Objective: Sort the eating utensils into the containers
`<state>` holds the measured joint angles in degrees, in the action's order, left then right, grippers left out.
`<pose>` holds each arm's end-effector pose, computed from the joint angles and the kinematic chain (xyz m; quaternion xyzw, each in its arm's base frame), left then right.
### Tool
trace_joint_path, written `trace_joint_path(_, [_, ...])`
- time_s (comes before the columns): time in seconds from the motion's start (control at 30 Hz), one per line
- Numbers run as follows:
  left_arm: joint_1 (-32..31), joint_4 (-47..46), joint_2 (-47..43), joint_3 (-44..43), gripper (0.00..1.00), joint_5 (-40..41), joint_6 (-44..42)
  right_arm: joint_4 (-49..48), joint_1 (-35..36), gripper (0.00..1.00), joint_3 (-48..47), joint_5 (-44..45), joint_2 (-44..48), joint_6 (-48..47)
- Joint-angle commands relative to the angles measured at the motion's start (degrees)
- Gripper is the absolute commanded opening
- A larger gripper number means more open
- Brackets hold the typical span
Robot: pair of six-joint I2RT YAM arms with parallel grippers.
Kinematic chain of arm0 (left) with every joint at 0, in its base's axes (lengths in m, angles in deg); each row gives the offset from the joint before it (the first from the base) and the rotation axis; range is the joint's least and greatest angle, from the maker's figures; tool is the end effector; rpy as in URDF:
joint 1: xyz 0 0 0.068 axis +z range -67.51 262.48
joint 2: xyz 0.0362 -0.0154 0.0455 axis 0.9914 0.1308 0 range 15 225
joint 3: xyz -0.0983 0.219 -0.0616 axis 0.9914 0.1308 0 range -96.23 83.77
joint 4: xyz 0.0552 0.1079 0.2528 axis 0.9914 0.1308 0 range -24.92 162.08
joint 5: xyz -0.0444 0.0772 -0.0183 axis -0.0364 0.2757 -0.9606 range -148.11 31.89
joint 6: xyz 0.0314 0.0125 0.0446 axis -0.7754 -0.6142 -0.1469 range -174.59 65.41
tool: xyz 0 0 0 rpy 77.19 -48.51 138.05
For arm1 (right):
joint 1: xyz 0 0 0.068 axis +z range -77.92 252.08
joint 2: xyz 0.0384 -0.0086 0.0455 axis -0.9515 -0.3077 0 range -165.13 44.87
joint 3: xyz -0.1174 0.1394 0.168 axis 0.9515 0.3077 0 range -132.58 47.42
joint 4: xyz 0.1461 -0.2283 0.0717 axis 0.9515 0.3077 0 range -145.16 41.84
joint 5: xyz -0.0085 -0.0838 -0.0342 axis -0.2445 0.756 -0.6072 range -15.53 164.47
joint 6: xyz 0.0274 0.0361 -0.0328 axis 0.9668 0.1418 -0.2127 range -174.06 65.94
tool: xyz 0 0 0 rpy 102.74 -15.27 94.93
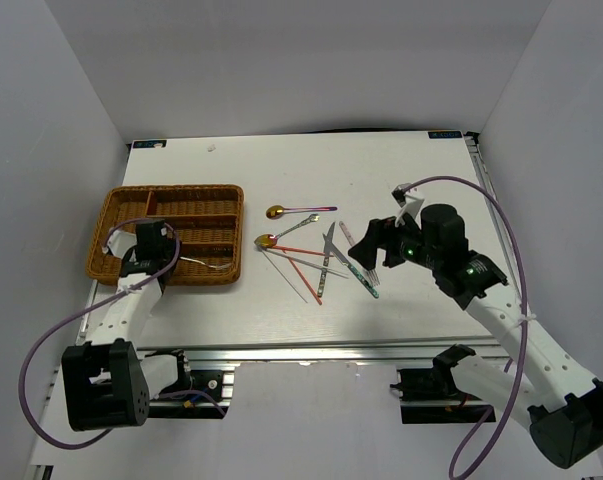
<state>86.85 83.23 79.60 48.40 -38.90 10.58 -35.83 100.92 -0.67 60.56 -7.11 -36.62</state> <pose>0.2516 0.0319 0.1702 -0.5736 0.7200 -0.0473 0.3877 0.2096 0.1260 0.2990 -0.1486 0.8181 0.3077 0.4626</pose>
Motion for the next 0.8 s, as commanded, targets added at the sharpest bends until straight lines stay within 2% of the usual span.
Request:
trace_joint_path(0.0, [-0.2, -2.2, -3.1, 1.5, 0.64, -1.4, 1.3, -0.4, -0.3, 0.89, -0.9, 4.0, -1.4, -0.6])
trace_joint_path(0.17, [-0.1, 1.4, -5.3, -0.5, 0.85, 0.7, -0.3, 1.0, -0.3, 0.89, -2.2, 8.1, -5.5, 0.6])
trace_joint_path(0.23, [-0.1, 3.7, -6.5, -2.7, 0.89, 1.5, -2.2, 1.1, -0.3, 0.89, -2.4, 10.0, -6.8, 0.6])
trace_joint_path(0.27, [-0.1, 4.5, -7.6, -3.7, 0.96, 1.7, -3.5, 0.8, -0.3, 0.89, -2.6, 11.6, -8.5, 0.4])
trace_joint_path(0.3, [-0.1, 6.4, -8.1, -4.9, 0.98, 1.8, -6.3, 0.8, -0.3, 0.89, -3.0, 12.6, -9.6, -0.3])
trace_joint_path(0.37, [-0.1, 8.3, -8.5, -9.2, 0.98, 1.1, -10.6, 1.6, -0.3, 0.89, -4.7, 15.6, -14.0, -1.0])
trace_joint_path(0.47, [-0.1, 10.3, -8.5, -13.0, 0.98, -5.4, -23.2, 2.8, -0.3, 0.89, -7.4, 17.1, -20.9, -2.3])
trace_joint_path(0.53, [-0.2, 10.0, -10.0, -13.9, 0.98, -12.6, -28.1, 2.7, -0.3, 0.83, -9.6, 17.6, -25.8, -4.2])
trace_joint_path(0.6, [-0.1, 9.7, -13.7, -12.3, 0.98, -15.9, -33.7, 3.3, -0.3, 0.73, -12.4, 19.2, -29.3, -5.6])
trace_joint_path(0.67, [-0.2, 9.8, -16.9, -10.6, 0.98, -18.5, -36.8, 3.5, -0.3, 0.68, -14.3, 20.1, -34.4, -6.6])
trace_joint_path(0.7, [-0.2, 9.4, -20.2, -7.9, 0.98, -18.8, -37.1, 4.0, -0.3, 0.62, -16.0, 20.6, -37.6, -7.2])
trace_joint_path(0.77, [-0.5, 6.8, -23.3, -4.3, 0.98, -20.6, -35.4, 4.3, -0.3, 0.58, -17.6, 20.8, -40.6, -7.8])
